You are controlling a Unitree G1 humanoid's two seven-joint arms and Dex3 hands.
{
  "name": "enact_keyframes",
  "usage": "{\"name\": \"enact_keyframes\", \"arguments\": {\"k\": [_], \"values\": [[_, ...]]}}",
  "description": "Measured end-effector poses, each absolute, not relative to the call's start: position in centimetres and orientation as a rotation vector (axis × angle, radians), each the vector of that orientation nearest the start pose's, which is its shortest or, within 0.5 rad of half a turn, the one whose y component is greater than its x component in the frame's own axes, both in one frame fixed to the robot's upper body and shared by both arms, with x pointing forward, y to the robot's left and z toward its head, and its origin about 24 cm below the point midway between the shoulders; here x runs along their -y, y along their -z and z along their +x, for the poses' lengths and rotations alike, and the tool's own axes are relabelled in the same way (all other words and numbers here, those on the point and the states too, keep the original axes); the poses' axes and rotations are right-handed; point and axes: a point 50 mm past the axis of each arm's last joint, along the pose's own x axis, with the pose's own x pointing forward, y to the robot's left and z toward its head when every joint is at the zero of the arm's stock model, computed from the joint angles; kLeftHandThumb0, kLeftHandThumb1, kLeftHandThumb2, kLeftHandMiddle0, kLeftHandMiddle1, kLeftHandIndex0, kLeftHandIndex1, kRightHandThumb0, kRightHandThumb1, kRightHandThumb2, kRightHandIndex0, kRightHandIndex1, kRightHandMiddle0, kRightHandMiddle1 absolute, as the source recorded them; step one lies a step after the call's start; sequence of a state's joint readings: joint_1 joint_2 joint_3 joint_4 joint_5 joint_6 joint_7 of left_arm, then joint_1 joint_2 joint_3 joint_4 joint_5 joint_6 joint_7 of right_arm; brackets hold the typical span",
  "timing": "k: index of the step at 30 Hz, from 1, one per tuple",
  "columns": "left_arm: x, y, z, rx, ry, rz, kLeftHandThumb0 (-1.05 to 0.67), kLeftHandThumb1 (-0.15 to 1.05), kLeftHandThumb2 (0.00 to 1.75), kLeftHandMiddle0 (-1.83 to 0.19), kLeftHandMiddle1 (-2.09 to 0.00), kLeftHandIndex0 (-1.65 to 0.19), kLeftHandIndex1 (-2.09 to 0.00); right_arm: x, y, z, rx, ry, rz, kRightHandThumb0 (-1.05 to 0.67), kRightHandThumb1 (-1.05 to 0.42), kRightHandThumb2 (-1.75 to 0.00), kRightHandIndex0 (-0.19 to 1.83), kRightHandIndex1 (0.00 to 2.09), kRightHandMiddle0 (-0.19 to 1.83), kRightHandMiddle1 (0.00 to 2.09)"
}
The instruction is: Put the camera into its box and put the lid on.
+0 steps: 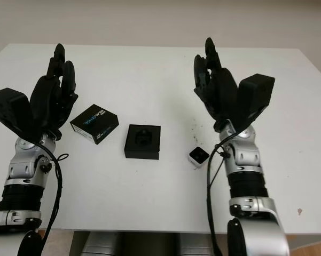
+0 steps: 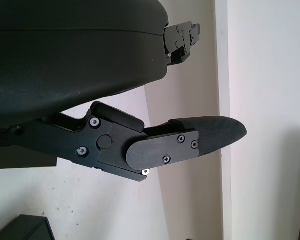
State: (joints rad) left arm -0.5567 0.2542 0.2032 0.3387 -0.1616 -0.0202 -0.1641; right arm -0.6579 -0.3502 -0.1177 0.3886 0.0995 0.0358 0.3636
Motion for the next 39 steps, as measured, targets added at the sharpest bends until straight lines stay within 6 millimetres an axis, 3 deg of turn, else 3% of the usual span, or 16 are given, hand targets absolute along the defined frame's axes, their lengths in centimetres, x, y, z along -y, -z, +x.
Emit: {"name": "enact_keyframes", "arguments": {"k": [5, 8, 10, 13, 16, 18, 22, 27, 33, 39], "values": [[-20.8, -14.5, 34.9, 0.255, 0.052, 0.031, -0.75, 1.05, 0.59, 0.19, 0.00, 0.19, 0.00, 21.1, -18.6, 35.5, 0.190, -0.347, -0.551, -0.66, -0.99, -0.06, 0.36, 0.29, 0.04, 0.78], [-20.8, -14.4, 34.9, 0.241, 0.052, 0.026, -0.75, 1.05, 0.58, 0.19, 0.00, 0.19, 0.00, 21.5, -19.4, 35.0, 0.198, -0.366, -0.661, -0.61, -0.97, -0.05, 0.10, 1.05, 0.08, 0.81], [-20.8, -14.4, 34.9, 0.238, 0.052, 0.025, -0.75, 1.05, 0.57, 0.19, 0.00, 0.19, 0.00, 21.6, -19.8, 34.5, 0.205, -0.402, -0.749, -0.55, -0.92, -0.05, 0.04, 1.26, 0.17, 0.74], [-20.8, -14.4, 34.9, 0.237, 0.056, 0.024, -0.75, 1.05, 0.57, 0.19, 0.00, 0.19, 0.00, 21.7, -20.1, 33.8, 0.219, -0.438, -0.883, -0.51, -0.86, -0.05, 0.05, 1.19, 0.31, 0.52], [-20.8, -14.4, 34.9, 0.238, 0.062, 0.025, -0.73, 1.05, 0.58, 0.19, 0.00, 0.19, 0.00, 21.7, -20.0, 33.2, 0.230, -0.470, -0.991, -0.47, -0.84, -0.05, 0.06, 1.16, 0.38, 0.50], [-20.8, -14.4, 34.9, 0.238, 0.066, 0.025, -0.74, 1.05, 0.58, 0.19, 0.00, 0.19, 0.00, 21.7, -19.9, 32.9, 0.223, -0.485, -1.036, -0.43, -0.84, -0.05, 0.05, 1.12, 0.38, 0.51], [-20.8, -14.5, 34.9, 0.242, 0.066, 0.022, -0.75, 1.05, 0.58, 0.19, 0.00, 0.19, 0.00, 21.7, -19.8, 32.3, 0.199, -0.532, -1.106, -0.36, -0.83, -0.05, 0.09, 0.82, 0.27, 0.61], [-20.8, -14.5, 34.9, 0.243, 0.066, 0.019, -0.75, 1.05, 0.58, 0.19, 0.00, 0.19, 0.00, 21.3, -19.7, 31.6, 0.200, -0.599, -1.245, -0.40, -0.83, -0.05, 0.17, 0.58, 0.23, 0.60], [-21.0, -14.8, 34.8, 0.244, 0.053, 0.003, -0.74, 1.05, 0.54, 0.17, -0.03, 0.19, 0.00, 21.1, -19.1, 30.8, 0.196, -0.636, -1.419, -0.50, -0.85, -0.06, 0.22, 0.46, 0.14, 0.81], [-21.1, -15.1, 34.7, 0.260, 0.021, -0.043, -0.74, 1.05, 0.43, 0.03, -0.08, 0.05, -0.08, 21.3, -18.6, 30.2, 0.203, -0.634, -1.522, -0.52, -0.84, -0.06, 0.29, 0.30, 0.20, 0.55]]}}
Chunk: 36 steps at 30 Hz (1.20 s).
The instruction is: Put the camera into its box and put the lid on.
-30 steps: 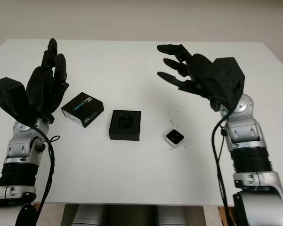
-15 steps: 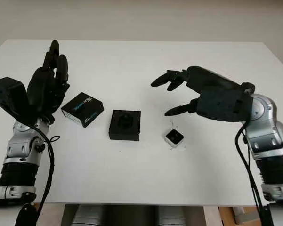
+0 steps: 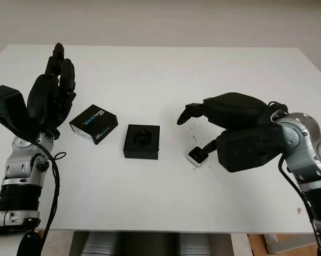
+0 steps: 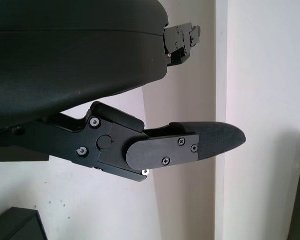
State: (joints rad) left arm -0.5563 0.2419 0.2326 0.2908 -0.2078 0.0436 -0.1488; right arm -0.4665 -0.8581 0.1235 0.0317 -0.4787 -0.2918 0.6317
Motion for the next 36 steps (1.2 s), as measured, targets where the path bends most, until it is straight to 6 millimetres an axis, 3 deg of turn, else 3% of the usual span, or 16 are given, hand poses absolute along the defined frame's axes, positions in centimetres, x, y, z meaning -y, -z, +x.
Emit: {"name": "enact_keyframes", "arguments": {"k": [8, 11, 17, 21, 27, 36], "values": [[-21.2, -15.0, 34.7, 0.263, -0.009, -0.073, -0.68, 1.05, 0.38, -0.12, -0.10, -0.06, -0.12, 21.9, -17.5, 29.8, 0.184, -0.625, -1.585, -0.51, -0.88, -0.06, 0.32, 0.26, 0.25, 0.52], [-21.2, -15.0, 34.7, 0.264, -0.012, -0.073, -0.66, 1.05, 0.37, -0.14, -0.09, -0.08, -0.13, 22.0, -17.2, 29.7, 0.185, -0.626, -1.584, -0.52, -0.89, -0.06, 0.32, 0.27, 0.15, 0.72], [-21.2, -15.0, 34.7, 0.263, -0.016, -0.074, -0.66, 1.05, 0.36, -0.14, -0.07, -0.08, -0.12, 22.2, -16.8, 29.5, 0.175, -0.633, -1.572, -0.53, -0.88, -0.05, 0.32, 0.31, 0.10, 0.84], [-21.2, -14.9, 34.7, 0.260, -0.022, -0.073, -0.66, 1.05, 0.36, -0.14, -0.06, -0.09, -0.12, 22.1, -16.8, 29.4, 0.195, -0.633, -1.570, -0.53, -0.89, -0.05, 0.19, 0.61, 0.03, 1.02], [-21.1, -14.9, 34.7, 0.260, -0.013, -0.070, -0.67, 1.05, 0.36, -0.13, -0.06, -0.08, -0.11, 22.3, -16.6, 29.5, 0.216, -0.614, -1.559, -0.52, -0.89, -0.05, 0.12, 0.68, 0.03, 1.00], [-21.1, -15.1, 34.7, 0.272, -0.015, -0.038, -0.68, 1.05, 0.39, 0.01, -0.01, 0.06, -0.03, 23.2, -15.7, 29.7, 0.267, -0.578, -1.549, -0.54, -0.88, -0.05, 0.12, 0.55, 0.07, 1.00]]}}
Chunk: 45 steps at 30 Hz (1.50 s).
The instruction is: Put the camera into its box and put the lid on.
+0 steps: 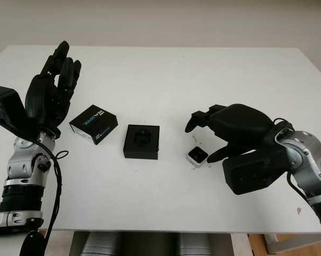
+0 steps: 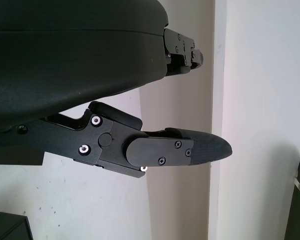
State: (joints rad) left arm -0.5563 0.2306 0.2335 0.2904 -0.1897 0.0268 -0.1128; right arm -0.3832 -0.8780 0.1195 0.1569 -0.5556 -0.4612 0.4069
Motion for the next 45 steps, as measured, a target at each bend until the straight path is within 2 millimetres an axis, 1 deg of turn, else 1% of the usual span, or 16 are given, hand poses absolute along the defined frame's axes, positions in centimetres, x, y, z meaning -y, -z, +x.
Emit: {"name": "enact_keyframes", "arguments": {"k": [6, 9, 13, 21, 30, 38, 42, 45], "values": [[-21.0, -15.1, 34.7, 0.270, -0.011, -0.028, -0.68, 1.05, 0.40, 0.11, -0.02, 0.14, 0.00, 23.5, -15.4, 29.9, 0.273, -0.575, -1.557, -0.54, -0.88, -0.06, 0.13, 0.51, 0.08, 1.01], [-21.0, -15.1, 34.7, 0.268, -0.005, -0.026, -0.68, 1.05, 0.40, 0.12, -0.03, 0.15, -0.01, 23.6, -15.3, 30.0, 0.260, -0.578, -1.557, -0.52, -0.89, -0.06, 0.13, 0.46, 0.06, 1.00], [-21.0, -15.1, 34.7, 0.268, -0.003, -0.026, -0.68, 1.05, 0.40, 0.12, -0.04, 0.15, -0.02, 23.6, -15.3, 30.0, 0.250, -0.585, -1.547, -0.49, -0.88, -0.05, 0.20, 0.37, 0.10, 0.96], [-20.9, -15.1, 34.7, 0.268, 0.009, -0.025, -0.67, 1.05, 0.41, 0.12, -0.05, 0.15, -0.03, 23.5, -15.2, 30.0, 0.249, -0.593, -1.526, -0.47, -0.86, -0.05, 0.27, 0.36, 0.15, 0.98], [-21.0, -15.0, 34.7, 0.267, 0.012, -0.038, -0.66, 1.05, 0.38, 0.11, -0.05, 0.14, -0.04, 22.9, -14.4, 30.0, 0.226, -0.624, -1.517, -0.47, -0.89, -0.06, 0.27, 0.31, 0.16, 0.96], [-20.9, -15.0, 34.7, 0.268, 0.016, -0.050, -0.64, 1.05, 0.40, 0.12, -0.05, 0.16, -0.04, 22.8, -13.7, 30.4, 0.224, -0.631, -1.484, -0.46, -0.88, -0.05, 0.30, 0.30, 0.19, 1.00], [-20.7, -14.9, 34.7, 0.268, 0.022, -0.083, -0.63, 1.05, 0.39, 0.12, -0.05, 0.17, -0.04, 22.7, -13.0, 30.6, 0.226, -0.643, -1.470, -0.47, -0.87, -0.05, 0.31, 0.31, 0.17, 1.10], [-20.6, -14.9, 34.7, 0.265, 0.022, -0.086, -0.62, 1.05, 0.40, 0.12, -0.05, 0.18, -0.03, 22.6, -12.8, 30.7, 0.236, -0.646, -1.476, -0.48, -0.86, -0.05, 0.33, 0.32, 0.18, 1.15]]}}
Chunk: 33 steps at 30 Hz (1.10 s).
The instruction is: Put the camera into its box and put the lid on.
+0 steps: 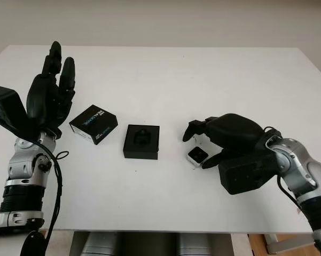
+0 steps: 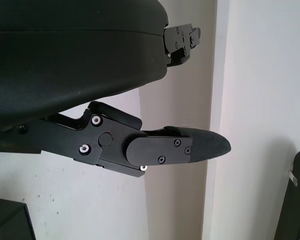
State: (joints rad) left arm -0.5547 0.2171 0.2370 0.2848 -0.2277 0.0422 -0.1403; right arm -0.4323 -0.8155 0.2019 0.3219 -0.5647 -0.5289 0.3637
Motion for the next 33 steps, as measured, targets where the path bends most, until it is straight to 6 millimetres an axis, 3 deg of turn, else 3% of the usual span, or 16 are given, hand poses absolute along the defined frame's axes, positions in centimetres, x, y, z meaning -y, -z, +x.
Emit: {"name": "enact_keyframes", "arguments": {"k": [11, 17, 33], "values": [[-20.59, -15.09, 34.61, 0.270, 0.019, -0.087, -0.63, 1.05, 0.39, 0.14, -0.05, 0.19, -0.04, 22.79, -12.60, 31.03, 0.236, -0.653, -1.493, -0.45, -0.88, -0.06, 0.31, 0.31, 0.19, 1.25], [-20.51, -15.16, 34.58, 0.273, 0.021, -0.088, -0.63, 1.05, 0.40, 0.14, -0.05, 0.19, -0.04, 22.77, -12.62, 31.08, 0.241, -0.652, -1.498, -0.42, -0.90, -0.06, 0.32, 0.29, 0.17, 1.44], [-20.52, -14.92, 34.33, 0.264, 0.021, -0.084, -0.62, 1.05, 0.42, 0.14, -0.05, 0.18, -0.05, 22.87, -12.52, 31.03, 0.253, -0.653, -1.485, -0.36, -0.93, -0.06, 0.37, 0.27, 0.33, 1.49]]}}
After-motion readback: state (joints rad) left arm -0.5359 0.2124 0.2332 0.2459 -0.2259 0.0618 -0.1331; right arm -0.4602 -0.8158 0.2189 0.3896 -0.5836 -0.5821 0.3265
